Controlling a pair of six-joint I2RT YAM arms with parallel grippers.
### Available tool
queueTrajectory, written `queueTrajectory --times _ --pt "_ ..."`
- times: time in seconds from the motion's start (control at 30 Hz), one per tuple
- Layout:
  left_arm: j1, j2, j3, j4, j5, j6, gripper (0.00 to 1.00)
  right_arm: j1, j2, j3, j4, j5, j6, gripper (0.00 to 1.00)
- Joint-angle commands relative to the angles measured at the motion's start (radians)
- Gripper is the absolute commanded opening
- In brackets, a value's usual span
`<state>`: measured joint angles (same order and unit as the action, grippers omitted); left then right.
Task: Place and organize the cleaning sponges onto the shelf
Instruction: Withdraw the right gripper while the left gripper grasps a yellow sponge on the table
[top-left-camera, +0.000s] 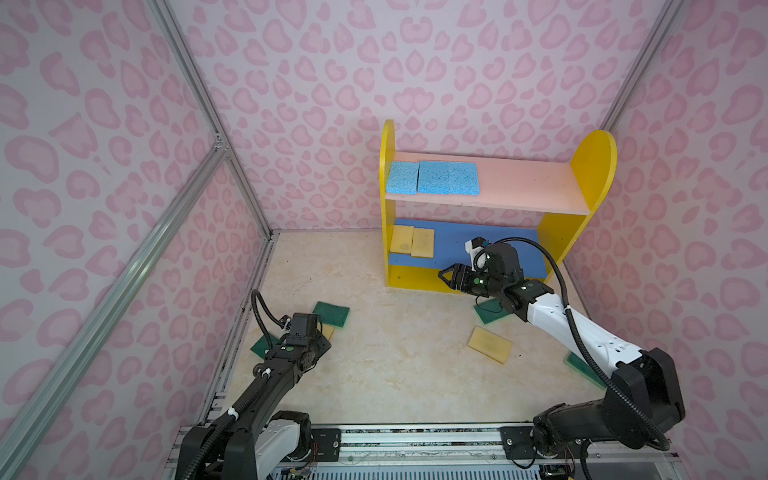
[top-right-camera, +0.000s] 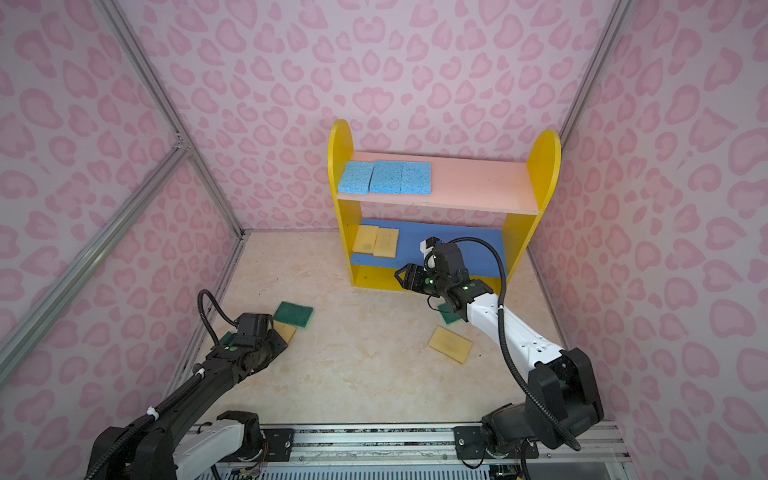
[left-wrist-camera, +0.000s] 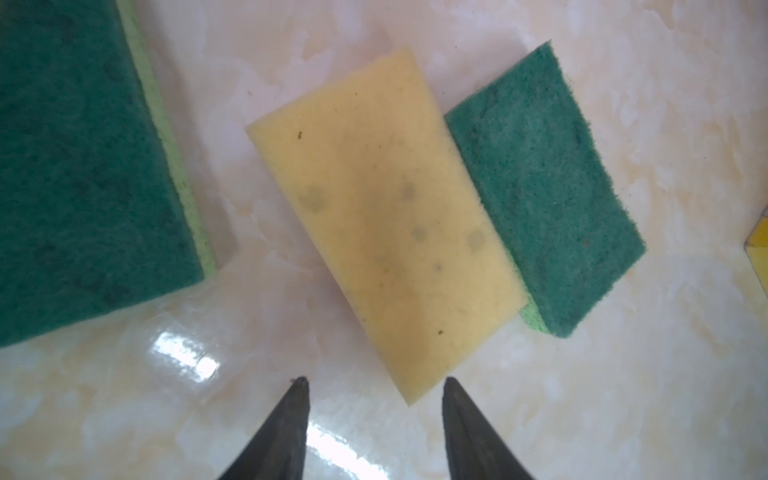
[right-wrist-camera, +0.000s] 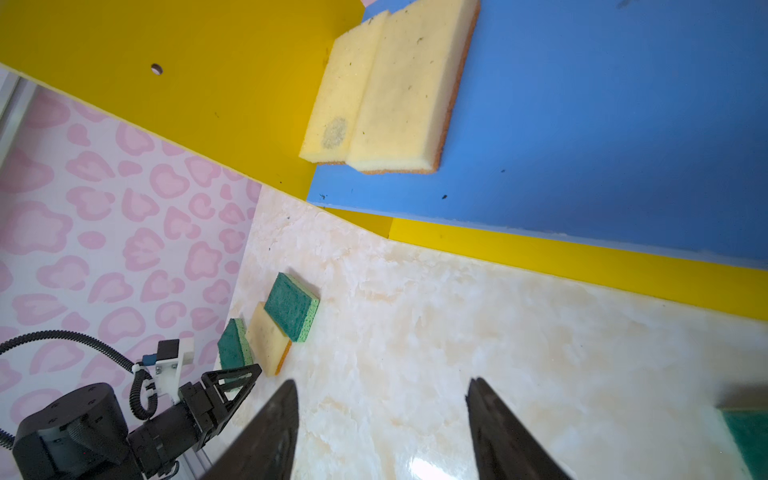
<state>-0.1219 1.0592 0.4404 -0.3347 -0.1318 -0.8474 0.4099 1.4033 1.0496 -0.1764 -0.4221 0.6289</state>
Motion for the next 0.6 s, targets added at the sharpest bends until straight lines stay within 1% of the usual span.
queueTrajectory --times 0.0,0.13,0.3,0.53,0.57 --pt "0.000 0.026 0.002 0.056 -0.011 -0.007 0.49 -0.001 -0.026 -0.032 0.022 0.018 0.002 0.65" --pt "0.000 0.042 -0.020 0.100 -0.002 -0.008 0.41 -0.001 -0.057 -0.066 0.012 0.025 0.004 0.65" --pt "-0.001 0.071 -0.036 0.136 -0.002 -0.002 0.37 0.003 -0.104 -0.107 0.005 0.039 0.005 0.66" --pt "-0.001 0.093 -0.051 0.158 0.014 0.013 0.18 0.012 -0.157 -0.140 -0.013 0.051 0.008 0.65" --pt "-0.001 0.091 -0.051 0.157 0.014 0.016 0.13 0.015 -0.163 -0.143 -0.016 0.054 0.008 0.65"
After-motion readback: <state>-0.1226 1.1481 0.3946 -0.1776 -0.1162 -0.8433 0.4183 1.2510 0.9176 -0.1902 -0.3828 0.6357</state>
